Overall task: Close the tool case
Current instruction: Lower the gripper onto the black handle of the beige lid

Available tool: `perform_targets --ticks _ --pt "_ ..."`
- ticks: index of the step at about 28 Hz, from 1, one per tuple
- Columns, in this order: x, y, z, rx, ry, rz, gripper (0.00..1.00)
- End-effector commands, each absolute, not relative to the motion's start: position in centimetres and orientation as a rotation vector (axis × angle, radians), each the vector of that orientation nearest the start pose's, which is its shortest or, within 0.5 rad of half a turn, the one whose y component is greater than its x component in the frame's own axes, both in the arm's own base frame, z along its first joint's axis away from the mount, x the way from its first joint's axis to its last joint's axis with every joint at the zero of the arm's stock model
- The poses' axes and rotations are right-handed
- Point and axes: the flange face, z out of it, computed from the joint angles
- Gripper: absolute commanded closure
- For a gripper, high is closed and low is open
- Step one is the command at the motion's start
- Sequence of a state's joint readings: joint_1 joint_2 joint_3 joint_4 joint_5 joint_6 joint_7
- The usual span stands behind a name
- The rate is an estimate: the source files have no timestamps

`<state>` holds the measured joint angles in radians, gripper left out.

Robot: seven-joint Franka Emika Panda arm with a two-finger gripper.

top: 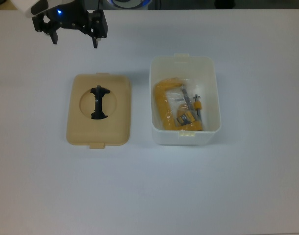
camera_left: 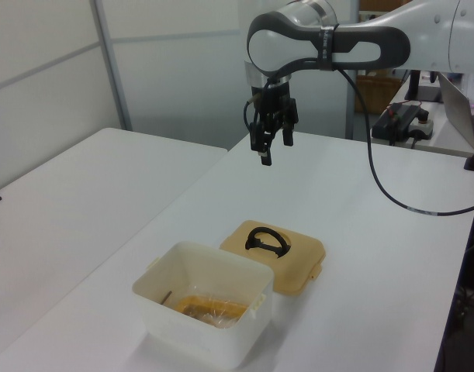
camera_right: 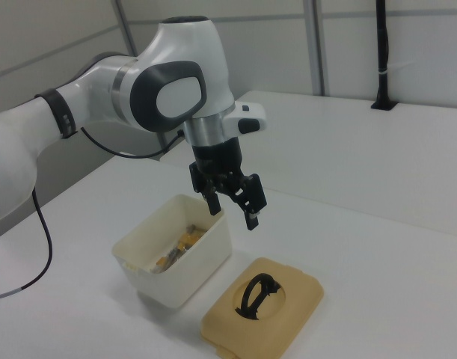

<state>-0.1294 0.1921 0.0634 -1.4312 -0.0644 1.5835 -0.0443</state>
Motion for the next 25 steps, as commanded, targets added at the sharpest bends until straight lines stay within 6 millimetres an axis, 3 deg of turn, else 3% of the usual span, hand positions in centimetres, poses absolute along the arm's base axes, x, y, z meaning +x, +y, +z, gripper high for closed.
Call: perform_targets --ticks 1,4,13,25 --pt "61.0 -4.7 58.0 -3.198 0.029 0.012 0.0" --pt "61.2 -4.4 57.8 -3.195 0.026 -0.004 0.0" --pt "62.5 -1.5 52.4 -3.193 -0.027 -0.024 0.0" --pt "64.1 -1.5 46.3 -3.2 0.021 0.025 0.0"
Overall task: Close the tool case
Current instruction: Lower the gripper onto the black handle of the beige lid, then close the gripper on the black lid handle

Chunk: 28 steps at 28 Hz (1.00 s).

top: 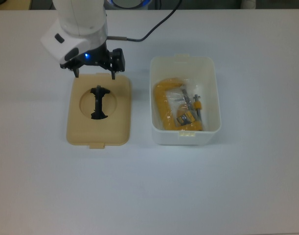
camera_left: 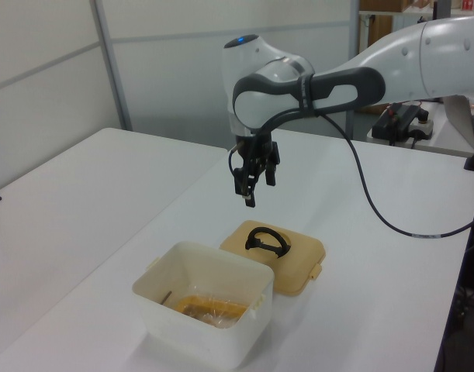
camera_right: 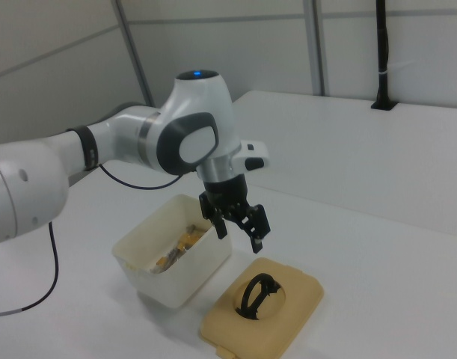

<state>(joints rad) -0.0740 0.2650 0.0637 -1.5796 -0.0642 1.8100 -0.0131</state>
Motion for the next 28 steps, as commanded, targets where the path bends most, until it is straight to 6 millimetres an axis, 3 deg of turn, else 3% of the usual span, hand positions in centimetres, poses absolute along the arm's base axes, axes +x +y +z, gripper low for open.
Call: perform_targets --ticks 1,5,20,24,25,28 --pt "64.1 -1.3 45.2 -3.202 0.013 0.015 0.0" --pt "64.0 -0.8 42.5 -3.225 -0.022 0.009 0.0" --pt "65.1 -1.1 37.8 -3.257 -0.036 0.043 0.0" --pt "65.3 -1.1 37.0 -3.258 -0.041 0.046 0.1" --pt "65.3 -1.1 37.0 -3.263 -0.046 0.046 0.23" --pt "65.2 -1.1 36.8 -3.267 -0.05 0.051 0.44"
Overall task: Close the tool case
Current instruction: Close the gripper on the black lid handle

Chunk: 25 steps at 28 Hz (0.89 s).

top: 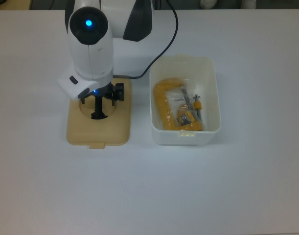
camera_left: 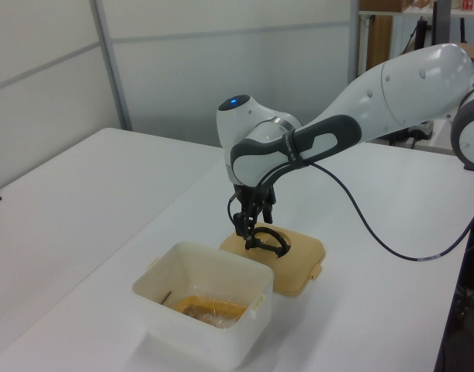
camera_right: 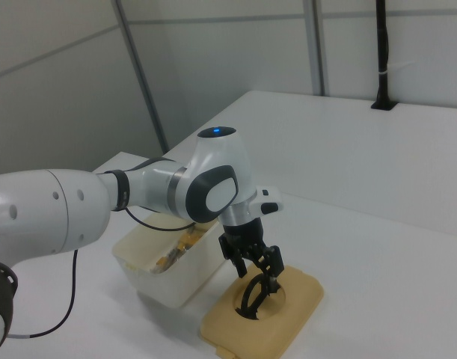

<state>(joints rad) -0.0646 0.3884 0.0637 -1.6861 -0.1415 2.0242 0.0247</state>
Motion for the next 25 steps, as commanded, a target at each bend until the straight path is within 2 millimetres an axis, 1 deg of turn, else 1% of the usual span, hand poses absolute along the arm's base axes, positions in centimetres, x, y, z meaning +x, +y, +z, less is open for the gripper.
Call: perform_targets --ticks 1,2,3,5,7,8,12,16,19,25 --pt "65.2 -1.1 36.8 -3.267 -0.05 0.051 0.5" --pt "65.2 -1.0 36.7 -3.267 -0.053 0.055 0.61" --pt "65.2 -1.0 36.7 -3.267 -0.053 0.058 0.65" --pt "65.1 -1.0 36.9 -3.267 -0.052 0.055 0.72" --pt "65.1 -1.0 37.0 -3.268 -0.052 0.053 0.75" --pt "65.1 -1.0 37.3 -3.268 -0.051 0.048 0.78" --pt "65.0 -1.0 37.2 -3.268 -0.051 0.055 0.83" --pt "64.8 -0.3 37.1 -3.267 -0.068 0.064 0.91" --pt "64.7 0.0 37.4 -3.266 -0.071 0.061 0.98" --pt "64.3 -0.3 38.8 -3.268 -0.063 0.054 1.0"
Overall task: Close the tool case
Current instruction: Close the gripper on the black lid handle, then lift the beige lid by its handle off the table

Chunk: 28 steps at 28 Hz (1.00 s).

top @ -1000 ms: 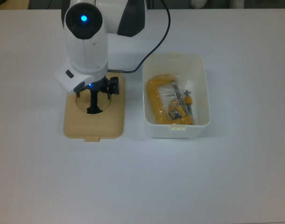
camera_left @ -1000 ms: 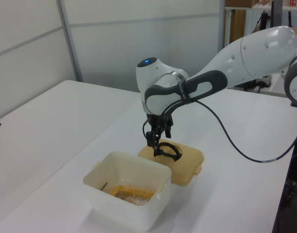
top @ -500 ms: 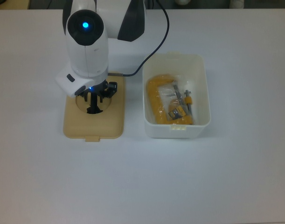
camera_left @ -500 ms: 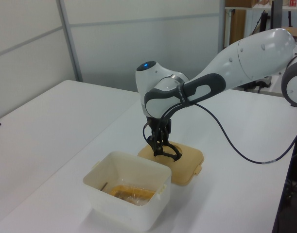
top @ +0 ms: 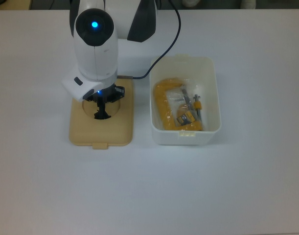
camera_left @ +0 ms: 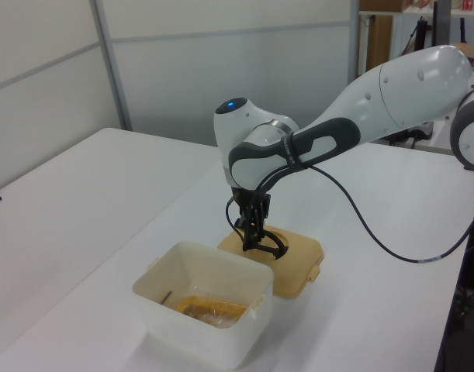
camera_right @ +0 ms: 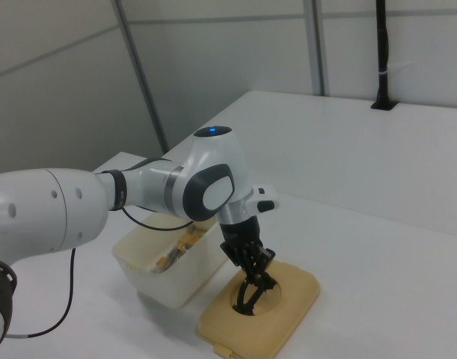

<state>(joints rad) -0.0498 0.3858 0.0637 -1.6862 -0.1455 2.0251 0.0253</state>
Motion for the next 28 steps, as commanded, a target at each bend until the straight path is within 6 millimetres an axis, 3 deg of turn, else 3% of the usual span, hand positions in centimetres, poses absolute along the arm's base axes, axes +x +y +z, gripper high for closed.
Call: perform_targets --ticks 1,16,28 --pt "64.2 -0.5 39.2 -3.267 -0.055 0.052 1.0" --pt "62.8 -4.1 46.4 -3.237 0.019 0.025 1.0" --pt "62.2 -4.2 51.3 -3.202 0.076 -0.04 1.0"
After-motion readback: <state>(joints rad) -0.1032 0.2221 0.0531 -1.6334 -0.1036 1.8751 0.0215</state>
